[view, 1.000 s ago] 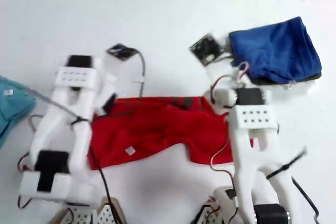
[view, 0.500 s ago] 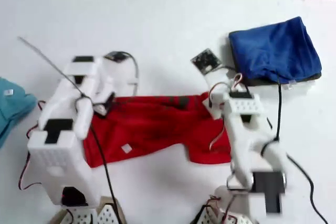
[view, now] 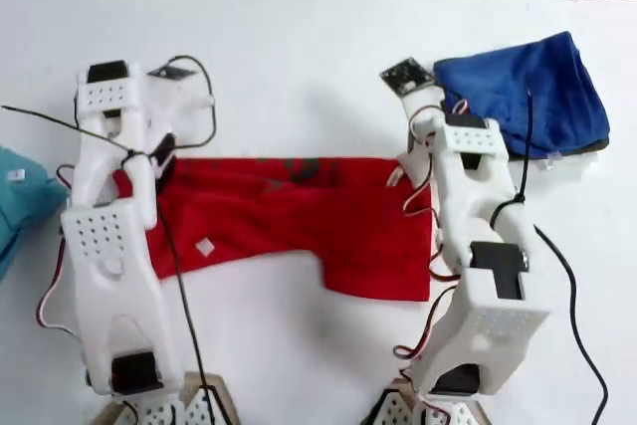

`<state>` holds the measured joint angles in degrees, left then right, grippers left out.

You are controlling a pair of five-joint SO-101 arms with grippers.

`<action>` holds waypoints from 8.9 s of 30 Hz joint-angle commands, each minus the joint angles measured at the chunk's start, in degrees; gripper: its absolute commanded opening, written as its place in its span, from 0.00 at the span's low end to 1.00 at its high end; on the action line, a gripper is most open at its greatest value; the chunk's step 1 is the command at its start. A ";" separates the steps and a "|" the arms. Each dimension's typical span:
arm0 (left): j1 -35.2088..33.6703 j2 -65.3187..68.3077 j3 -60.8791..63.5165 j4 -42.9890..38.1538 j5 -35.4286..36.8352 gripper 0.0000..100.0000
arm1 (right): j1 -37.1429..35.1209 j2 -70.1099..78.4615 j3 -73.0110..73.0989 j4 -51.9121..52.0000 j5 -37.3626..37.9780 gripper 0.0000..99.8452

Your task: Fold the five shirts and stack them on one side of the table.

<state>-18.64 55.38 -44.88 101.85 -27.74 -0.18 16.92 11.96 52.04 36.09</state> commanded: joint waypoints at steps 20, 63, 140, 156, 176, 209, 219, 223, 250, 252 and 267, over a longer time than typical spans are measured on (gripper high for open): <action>7.56 -59.96 65.36 -13.98 -2.11 0.03 | -9.27 -47.52 30.86 6.81 0.00 0.02; -8.79 -52.75 70.29 -20.66 -8.00 0.03 | -25.63 -54.73 44.31 9.36 3.96 0.24; 3.69 -34.90 41.80 -16.53 4.40 0.03 | -6.99 -25.63 15.30 3.65 -3.34 0.02; 3.60 -3.25 6.64 -4.22 5.45 0.03 | -5.23 12.26 -19.52 5.67 -3.25 0.02; -2.02 5.01 -2.95 -0.18 5.36 0.03 | -5.05 25.10 -58.90 39.69 -3.34 0.02; -1.93 5.19 -2.68 -0.35 5.36 0.03 | -8.57 33.71 -69.01 33.54 -10.64 0.02; -1.93 5.19 -2.68 -0.35 5.36 0.03 | -7.60 35.91 -72.70 33.45 -11.08 0.02; -1.93 5.19 -2.68 -0.35 5.36 0.03 | -7.87 36.44 -72.70 38.81 -11.34 0.08; -1.93 5.19 -2.68 -0.44 5.27 0.03 | -12.53 42.42 -72.79 36.70 -11.43 0.12; -1.93 5.19 -2.68 -0.44 5.27 0.03 | -12.53 41.98 -73.14 36.26 -11.43 0.10; -1.93 5.19 -2.59 -0.44 5.27 0.03 | -7.34 41.98 -87.30 38.64 -10.99 0.02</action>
<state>-17.67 59.52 -46.99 101.67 -22.37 -8.62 59.74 -72.79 90.46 25.19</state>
